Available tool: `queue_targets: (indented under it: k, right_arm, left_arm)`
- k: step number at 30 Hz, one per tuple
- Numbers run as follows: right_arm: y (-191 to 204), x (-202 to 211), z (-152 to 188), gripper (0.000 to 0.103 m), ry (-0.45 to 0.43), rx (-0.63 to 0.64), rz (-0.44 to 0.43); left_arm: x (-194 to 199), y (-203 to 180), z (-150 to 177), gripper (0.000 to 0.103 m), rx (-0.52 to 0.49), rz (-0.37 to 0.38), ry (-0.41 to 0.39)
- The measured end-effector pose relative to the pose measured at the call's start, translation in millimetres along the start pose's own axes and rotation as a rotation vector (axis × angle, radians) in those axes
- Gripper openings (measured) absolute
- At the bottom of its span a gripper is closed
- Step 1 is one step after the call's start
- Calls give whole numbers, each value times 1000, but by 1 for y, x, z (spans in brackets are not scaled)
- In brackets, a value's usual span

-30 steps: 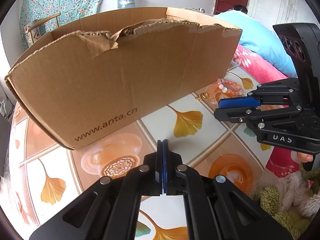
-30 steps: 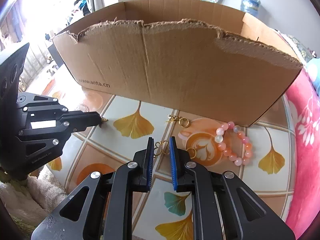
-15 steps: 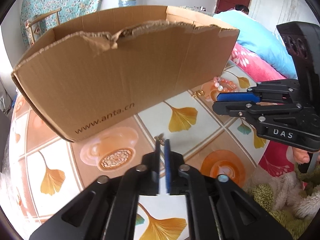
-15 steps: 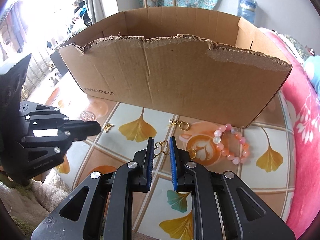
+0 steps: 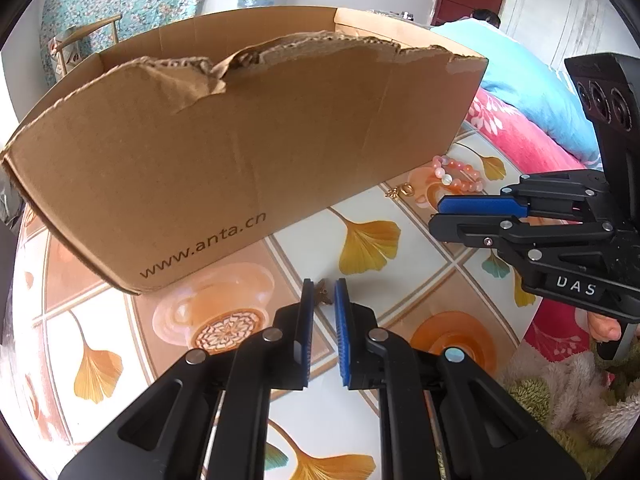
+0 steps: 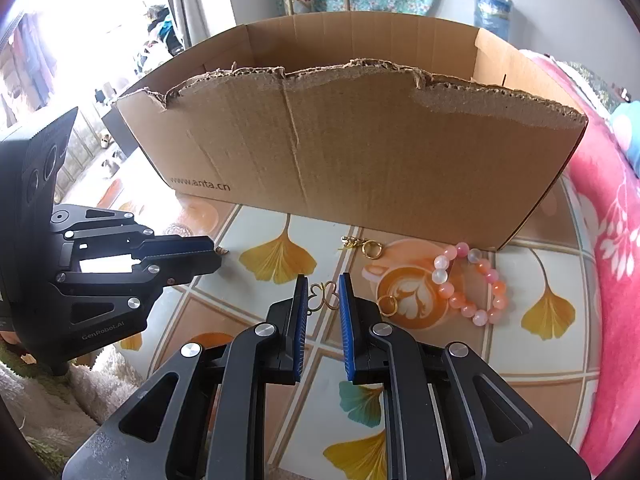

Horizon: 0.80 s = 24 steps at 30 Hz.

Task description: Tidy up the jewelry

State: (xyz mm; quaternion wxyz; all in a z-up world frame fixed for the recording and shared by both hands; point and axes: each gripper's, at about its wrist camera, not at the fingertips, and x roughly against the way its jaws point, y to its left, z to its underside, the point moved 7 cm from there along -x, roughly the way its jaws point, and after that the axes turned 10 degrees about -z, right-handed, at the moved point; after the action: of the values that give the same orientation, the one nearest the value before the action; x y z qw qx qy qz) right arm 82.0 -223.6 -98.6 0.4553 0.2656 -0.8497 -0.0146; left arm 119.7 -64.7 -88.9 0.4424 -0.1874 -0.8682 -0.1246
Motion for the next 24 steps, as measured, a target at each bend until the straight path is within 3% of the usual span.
queue_targets:
  k: [14,24]
  right_arm:
    - [-6,7,-1,13,-13,-3,0]
    - [-1,25,-4,13,-45,-2,9]
  left_arm:
    - [-2,-8,-4,7,-54,-34,-14]
    - [10,-15,-5,7,-76,-3,-31]
